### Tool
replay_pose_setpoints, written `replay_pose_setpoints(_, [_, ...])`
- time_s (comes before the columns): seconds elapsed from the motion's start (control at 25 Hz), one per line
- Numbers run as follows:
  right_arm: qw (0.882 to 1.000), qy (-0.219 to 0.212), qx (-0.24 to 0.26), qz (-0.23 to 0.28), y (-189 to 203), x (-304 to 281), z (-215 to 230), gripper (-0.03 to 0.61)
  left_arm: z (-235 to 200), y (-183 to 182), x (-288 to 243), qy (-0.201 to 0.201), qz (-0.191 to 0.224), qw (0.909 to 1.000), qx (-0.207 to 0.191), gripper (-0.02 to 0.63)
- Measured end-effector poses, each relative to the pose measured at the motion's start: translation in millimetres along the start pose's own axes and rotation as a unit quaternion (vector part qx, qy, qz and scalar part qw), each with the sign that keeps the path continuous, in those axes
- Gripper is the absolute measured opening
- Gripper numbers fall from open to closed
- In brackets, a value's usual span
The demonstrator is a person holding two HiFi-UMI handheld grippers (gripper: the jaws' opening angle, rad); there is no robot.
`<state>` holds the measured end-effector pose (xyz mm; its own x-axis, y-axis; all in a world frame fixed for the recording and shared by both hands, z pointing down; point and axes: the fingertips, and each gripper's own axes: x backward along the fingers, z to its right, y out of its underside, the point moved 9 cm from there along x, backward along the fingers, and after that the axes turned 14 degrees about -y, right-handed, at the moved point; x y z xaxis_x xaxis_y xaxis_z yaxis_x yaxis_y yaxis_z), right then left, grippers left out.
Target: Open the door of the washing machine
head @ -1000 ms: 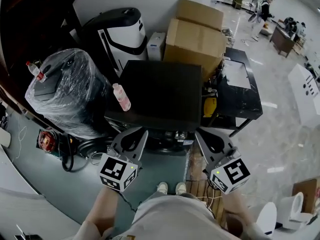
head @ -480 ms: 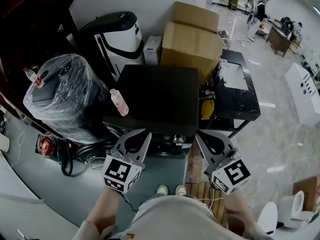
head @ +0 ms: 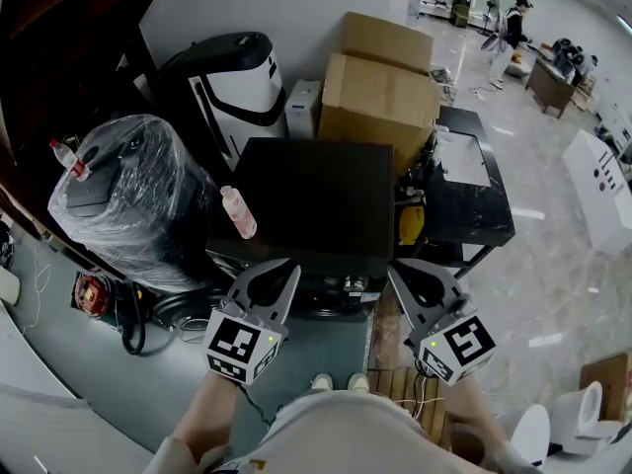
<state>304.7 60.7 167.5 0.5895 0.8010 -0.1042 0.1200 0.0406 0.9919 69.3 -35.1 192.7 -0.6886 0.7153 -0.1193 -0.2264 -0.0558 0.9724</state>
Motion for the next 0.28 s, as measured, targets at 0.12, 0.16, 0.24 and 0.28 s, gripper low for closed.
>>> replay_pose_setpoints(0.12, [1.000,0.005,0.001,0.006,-2.0,-1.7,1.5,0.023,0.4,-1.9,-1.4,0.003,0.005,1.0000,-0.005,0.032])
replay_pose_setpoints(0.16, [1.000,0.007,0.001,0.007,-2.2,-1.8,2.0,0.023,0.6,-2.5,-1.7,0.003,0.007,1.0000,-0.005,0.032])
replay_pose_setpoints(0.24, [1.000,0.010,-0.001,0.010,-2.5,-1.6,2.8,0.023,0.9,-3.7,-2.0,0.002,0.009,1.0000,-0.003,0.032])
replay_pose_setpoints(0.28, [1.000,0.011,-0.002,0.010,-2.6,-1.5,3.2,0.023,1.1,-4.3,-2.1,0.002,0.010,0.9999,-0.002,0.032])
